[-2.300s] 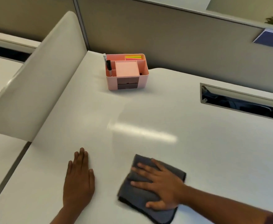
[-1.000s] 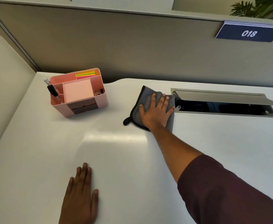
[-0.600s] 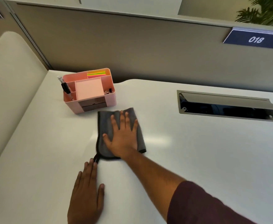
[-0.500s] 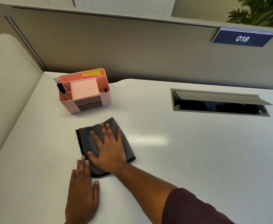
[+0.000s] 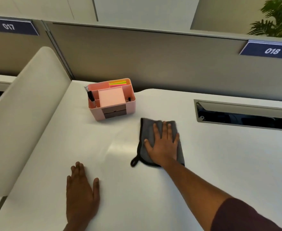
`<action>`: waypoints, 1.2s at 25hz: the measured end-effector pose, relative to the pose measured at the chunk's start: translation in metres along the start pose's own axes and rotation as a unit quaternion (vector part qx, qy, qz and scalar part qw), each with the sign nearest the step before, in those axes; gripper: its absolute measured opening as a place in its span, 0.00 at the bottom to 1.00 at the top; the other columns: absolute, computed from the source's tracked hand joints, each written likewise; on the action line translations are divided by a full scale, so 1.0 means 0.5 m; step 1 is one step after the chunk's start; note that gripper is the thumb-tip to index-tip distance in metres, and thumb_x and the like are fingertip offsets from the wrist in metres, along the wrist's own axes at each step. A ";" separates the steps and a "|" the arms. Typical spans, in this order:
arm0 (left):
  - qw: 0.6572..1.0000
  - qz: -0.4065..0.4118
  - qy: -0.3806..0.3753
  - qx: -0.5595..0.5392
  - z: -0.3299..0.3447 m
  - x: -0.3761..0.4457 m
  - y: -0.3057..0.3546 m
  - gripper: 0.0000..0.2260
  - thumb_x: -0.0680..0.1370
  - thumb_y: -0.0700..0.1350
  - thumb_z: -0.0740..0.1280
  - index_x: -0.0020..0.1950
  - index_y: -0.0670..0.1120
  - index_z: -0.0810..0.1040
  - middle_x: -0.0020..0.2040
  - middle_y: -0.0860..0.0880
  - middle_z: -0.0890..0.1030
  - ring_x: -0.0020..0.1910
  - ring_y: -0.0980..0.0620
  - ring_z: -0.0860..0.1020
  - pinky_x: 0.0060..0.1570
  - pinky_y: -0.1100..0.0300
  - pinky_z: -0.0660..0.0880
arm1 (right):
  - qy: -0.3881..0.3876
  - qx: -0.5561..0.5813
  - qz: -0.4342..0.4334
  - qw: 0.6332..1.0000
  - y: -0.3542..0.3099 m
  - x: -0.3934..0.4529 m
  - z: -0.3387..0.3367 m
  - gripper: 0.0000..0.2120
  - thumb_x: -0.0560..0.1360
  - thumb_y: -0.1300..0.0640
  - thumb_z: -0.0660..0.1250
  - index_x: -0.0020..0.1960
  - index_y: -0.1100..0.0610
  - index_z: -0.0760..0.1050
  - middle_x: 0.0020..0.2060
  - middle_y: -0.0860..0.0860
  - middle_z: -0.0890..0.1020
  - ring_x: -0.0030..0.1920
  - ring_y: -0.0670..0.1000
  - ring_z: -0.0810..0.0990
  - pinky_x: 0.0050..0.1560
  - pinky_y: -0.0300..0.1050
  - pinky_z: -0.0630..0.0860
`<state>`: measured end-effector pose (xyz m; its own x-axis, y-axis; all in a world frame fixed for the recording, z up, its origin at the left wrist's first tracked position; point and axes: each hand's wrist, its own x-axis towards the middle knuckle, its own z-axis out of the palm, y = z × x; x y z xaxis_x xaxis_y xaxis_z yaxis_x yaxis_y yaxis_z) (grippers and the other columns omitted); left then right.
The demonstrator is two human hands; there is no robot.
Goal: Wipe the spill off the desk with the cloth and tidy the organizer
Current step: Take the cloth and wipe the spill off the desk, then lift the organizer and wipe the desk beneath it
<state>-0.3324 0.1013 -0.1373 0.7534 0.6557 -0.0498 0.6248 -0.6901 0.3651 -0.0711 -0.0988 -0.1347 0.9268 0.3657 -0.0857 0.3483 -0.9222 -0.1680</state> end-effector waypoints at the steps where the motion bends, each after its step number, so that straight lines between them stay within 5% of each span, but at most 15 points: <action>1: 1.000 0.003 -0.001 0.005 0.005 -0.001 0.004 0.37 0.79 0.58 0.51 0.82 0.37 0.55 0.83 0.41 0.57 0.83 0.43 0.55 0.80 0.45 0.53 | -0.001 0.008 0.047 0.999 -0.025 0.028 -0.002 0.41 0.78 0.29 0.45 0.85 0.48 0.45 0.85 0.58 0.47 0.84 0.62 0.42 0.79 0.74 0.43; 3: 1.000 0.001 -0.005 0.002 0.008 -0.005 0.010 0.35 0.79 0.56 0.52 0.82 0.36 0.55 0.83 0.40 0.58 0.83 0.42 0.56 0.81 0.46 0.53 | -0.004 0.021 0.082 0.996 -0.101 0.059 0.008 0.43 0.78 0.29 0.45 0.85 0.50 0.45 0.85 0.60 0.47 0.84 0.64 0.42 0.78 0.75 0.42; 7: 0.999 0.015 -0.006 -0.040 -0.002 -0.002 0.001 0.34 0.79 0.54 0.52 0.80 0.35 0.59 0.82 0.40 0.59 0.82 0.40 0.57 0.80 0.45 0.53 | -0.017 0.012 -0.028 0.999 -0.238 0.041 0.031 0.43 0.78 0.30 0.43 0.85 0.52 0.45 0.85 0.61 0.48 0.84 0.64 0.42 0.78 0.74 0.40; 10: 0.984 -0.051 0.029 -0.166 -0.019 0.031 0.022 0.29 0.81 0.51 0.54 0.80 0.39 0.61 0.83 0.45 0.59 0.83 0.45 0.55 0.81 0.46 0.53 | -0.035 -0.003 -0.110 0.993 -0.243 0.010 0.035 0.39 0.80 0.33 0.45 0.85 0.51 0.45 0.85 0.59 0.47 0.84 0.62 0.42 0.79 0.73 0.41; 15: 0.872 -0.228 0.041 -0.430 -0.111 0.334 0.144 0.25 0.82 0.50 0.66 0.77 0.47 0.65 0.81 0.45 0.63 0.78 0.45 0.65 0.74 0.53 0.64 | -0.018 -0.013 -0.330 0.944 -0.077 -0.012 0.036 0.35 0.81 0.39 0.56 0.85 0.45 0.51 0.85 0.50 0.52 0.85 0.53 0.46 0.80 0.69 0.50; 19: 0.831 -0.284 -0.059 -0.475 -0.148 0.498 0.181 0.30 0.78 0.57 0.70 0.76 0.49 0.66 0.75 0.44 0.70 0.62 0.44 0.73 0.61 0.44 0.78 | 0.021 -0.019 -0.161 0.987 0.020 0.049 0.004 0.32 0.81 0.42 0.53 0.84 0.48 0.57 0.84 0.51 0.57 0.85 0.53 0.52 0.79 0.68 0.57; 22: 0.825 -0.292 -0.124 -0.468 -0.142 0.519 0.188 0.26 0.79 0.60 0.67 0.71 0.45 0.72 0.67 0.42 0.76 0.63 0.41 0.76 0.58 0.41 0.80 | 0.028 -0.016 -0.051 0.998 0.027 0.091 -0.007 0.32 0.82 0.42 0.48 0.84 0.51 0.56 0.84 0.54 0.58 0.85 0.56 0.53 0.81 0.68 0.53; 30: 0.808 -0.312 -0.130 -0.482 -0.168 0.545 0.236 0.15 0.85 0.44 0.61 0.71 0.42 0.73 0.68 0.40 0.78 0.66 0.39 0.77 0.58 0.45 0.81 | 0.029 0.011 -0.003 1.000 0.019 0.122 -0.013 0.32 0.83 0.41 0.48 0.85 0.51 0.55 0.84 0.56 0.57 0.85 0.59 0.52 0.81 0.67 0.48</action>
<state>-0.0708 0.2242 -0.0299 0.4487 0.6113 -0.6519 0.5446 0.3913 0.7418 -0.0103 -0.0859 -0.1350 0.9313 0.3632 -0.0274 0.3518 -0.9165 -0.1906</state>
